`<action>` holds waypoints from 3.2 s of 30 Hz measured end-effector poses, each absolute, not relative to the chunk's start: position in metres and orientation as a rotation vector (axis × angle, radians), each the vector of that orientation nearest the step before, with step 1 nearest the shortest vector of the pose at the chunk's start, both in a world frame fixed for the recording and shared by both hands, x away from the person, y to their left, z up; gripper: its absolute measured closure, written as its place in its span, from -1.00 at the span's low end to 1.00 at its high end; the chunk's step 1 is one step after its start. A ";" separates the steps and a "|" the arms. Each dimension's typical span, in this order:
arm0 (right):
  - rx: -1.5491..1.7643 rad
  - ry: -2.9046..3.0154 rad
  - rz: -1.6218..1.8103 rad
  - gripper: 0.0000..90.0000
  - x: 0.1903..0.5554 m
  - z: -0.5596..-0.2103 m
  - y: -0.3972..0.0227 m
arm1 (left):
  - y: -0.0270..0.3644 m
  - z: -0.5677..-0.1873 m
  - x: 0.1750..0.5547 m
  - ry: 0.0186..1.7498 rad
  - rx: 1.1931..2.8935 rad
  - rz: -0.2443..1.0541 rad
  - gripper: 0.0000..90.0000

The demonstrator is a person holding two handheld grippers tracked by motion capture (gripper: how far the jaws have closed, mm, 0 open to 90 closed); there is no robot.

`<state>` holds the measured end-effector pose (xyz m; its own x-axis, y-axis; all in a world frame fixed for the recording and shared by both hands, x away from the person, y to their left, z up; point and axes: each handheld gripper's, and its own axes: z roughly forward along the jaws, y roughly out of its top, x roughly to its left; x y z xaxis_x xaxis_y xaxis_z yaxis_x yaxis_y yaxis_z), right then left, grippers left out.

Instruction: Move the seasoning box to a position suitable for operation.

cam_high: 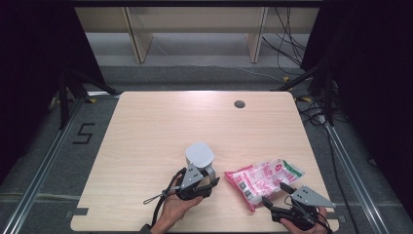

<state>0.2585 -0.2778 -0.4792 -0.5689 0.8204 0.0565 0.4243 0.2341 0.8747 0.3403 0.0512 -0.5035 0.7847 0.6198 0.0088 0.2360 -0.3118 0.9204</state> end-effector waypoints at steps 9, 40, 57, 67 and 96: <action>1.175 2.095 1.291 -0.54 0.257 -0.479 -0.275 | 0.051 -0.507 0.346 0.628 1.894 0.421 0.78; 1.149 2.100 1.270 -0.54 0.257 -0.479 -0.277 | 0.167 -0.496 0.353 0.980 1.871 0.612 0.51; 1.162 2.088 1.283 -0.54 0.259 -0.481 -0.276 | 0.150 -0.504 0.386 0.945 1.812 0.636 0.57; 1.158 2.100 1.289 -0.54 0.259 -0.481 -0.276 | 0.139 -0.505 0.404 0.917 1.810 0.640 0.61; 1.137 2.104 1.287 -0.54 0.259 -0.480 -0.277 | 0.115 -0.503 0.394 0.867 1.853 0.570 0.59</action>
